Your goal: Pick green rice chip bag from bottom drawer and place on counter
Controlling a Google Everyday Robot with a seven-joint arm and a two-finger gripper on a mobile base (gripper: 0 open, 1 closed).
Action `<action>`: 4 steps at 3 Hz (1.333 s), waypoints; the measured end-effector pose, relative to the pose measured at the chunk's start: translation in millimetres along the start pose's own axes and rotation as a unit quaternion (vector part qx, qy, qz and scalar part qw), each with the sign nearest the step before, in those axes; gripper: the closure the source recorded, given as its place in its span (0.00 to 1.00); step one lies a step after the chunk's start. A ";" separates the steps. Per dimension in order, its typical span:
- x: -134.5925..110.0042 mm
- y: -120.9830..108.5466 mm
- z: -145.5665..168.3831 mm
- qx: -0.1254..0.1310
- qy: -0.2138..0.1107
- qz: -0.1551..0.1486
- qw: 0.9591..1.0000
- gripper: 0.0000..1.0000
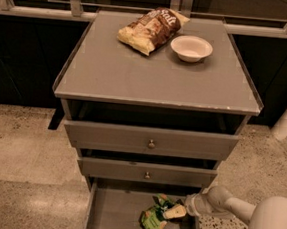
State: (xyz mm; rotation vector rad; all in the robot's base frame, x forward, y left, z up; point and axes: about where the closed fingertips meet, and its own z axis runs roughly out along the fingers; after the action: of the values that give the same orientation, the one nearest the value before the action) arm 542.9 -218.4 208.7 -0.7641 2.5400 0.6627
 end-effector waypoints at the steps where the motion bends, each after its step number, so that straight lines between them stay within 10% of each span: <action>1: 6.3 9.9 12.5 -0.018 0.006 -0.007 1.000 0.00; 4: 10.6 23.3 41.8 -0.020 0.018 -0.036 0.999 0.00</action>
Offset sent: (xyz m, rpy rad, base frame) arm -0.0171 0.0271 -0.0186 0.0362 0.0177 0.0785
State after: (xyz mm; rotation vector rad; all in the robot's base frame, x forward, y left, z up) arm 531.0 -182.8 177.3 -0.8836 2.5255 0.6842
